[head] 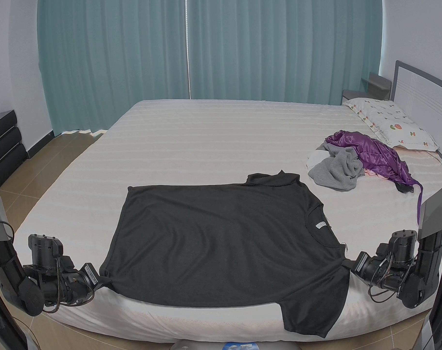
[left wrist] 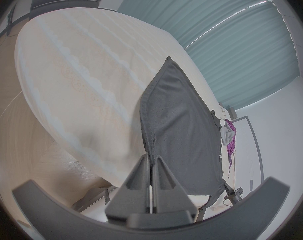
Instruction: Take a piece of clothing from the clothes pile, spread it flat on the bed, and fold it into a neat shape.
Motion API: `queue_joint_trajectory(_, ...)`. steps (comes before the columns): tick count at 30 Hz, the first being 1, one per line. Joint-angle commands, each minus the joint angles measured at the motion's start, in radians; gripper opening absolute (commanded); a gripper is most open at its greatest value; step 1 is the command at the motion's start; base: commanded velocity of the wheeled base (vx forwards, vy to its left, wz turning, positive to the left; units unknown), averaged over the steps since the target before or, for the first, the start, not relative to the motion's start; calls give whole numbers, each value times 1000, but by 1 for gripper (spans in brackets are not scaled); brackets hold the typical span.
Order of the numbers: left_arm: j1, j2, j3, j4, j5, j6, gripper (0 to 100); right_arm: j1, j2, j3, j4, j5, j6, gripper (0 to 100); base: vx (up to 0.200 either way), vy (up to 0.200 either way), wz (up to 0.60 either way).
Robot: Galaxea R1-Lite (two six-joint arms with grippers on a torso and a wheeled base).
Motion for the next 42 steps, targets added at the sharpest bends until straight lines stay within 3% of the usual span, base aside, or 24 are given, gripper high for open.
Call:
queue_joint_trajectory(1,4,8,-12,-2,-6,-2,0,12,10,-84,-5,-2,-3,0,0,0,0)
queue_joint_trajectory(8,25,11,-6,-2,-54,-10,0,19,60,-182,3,0,-10,0,0,0,0)
queue_joint_trajectory(17,59,15,-2,-2,-60,-11,0,22,123,-268,18,1,-10,0,0,0,0)
queue_joint_trajectory(18,59,23,0,-2,-63,-11,0,22,140,-274,7,1,-9,100,0,0,0)
queue_joint_trajectory(24,59,51,1,-2,-71,-11,0,-2,86,-199,-14,15,-1,100,0,0,0)
queue_joint_trajectory(28,58,49,3,-3,-72,-13,0,-30,3,-119,-16,81,-10,100,0,0,0)
queue_joint_trajectory(29,58,49,3,-2,-72,-14,0,-54,-44,-72,-17,133,-24,100,0,0,0)
queue_joint_trajectory(33,58,48,1,-3,-72,-25,0,-96,-109,10,-14,239,-82,100,0,0,0)
queue_joint_trajectory(36,56,49,0,-3,-72,-25,0,-100,-107,74,-9,297,-185,100,0,0,0)
queue_joint_trajectory(42,55,48,1,-3,-72,-25,0,-59,-27,74,4,304,-224,100,0,0,0)
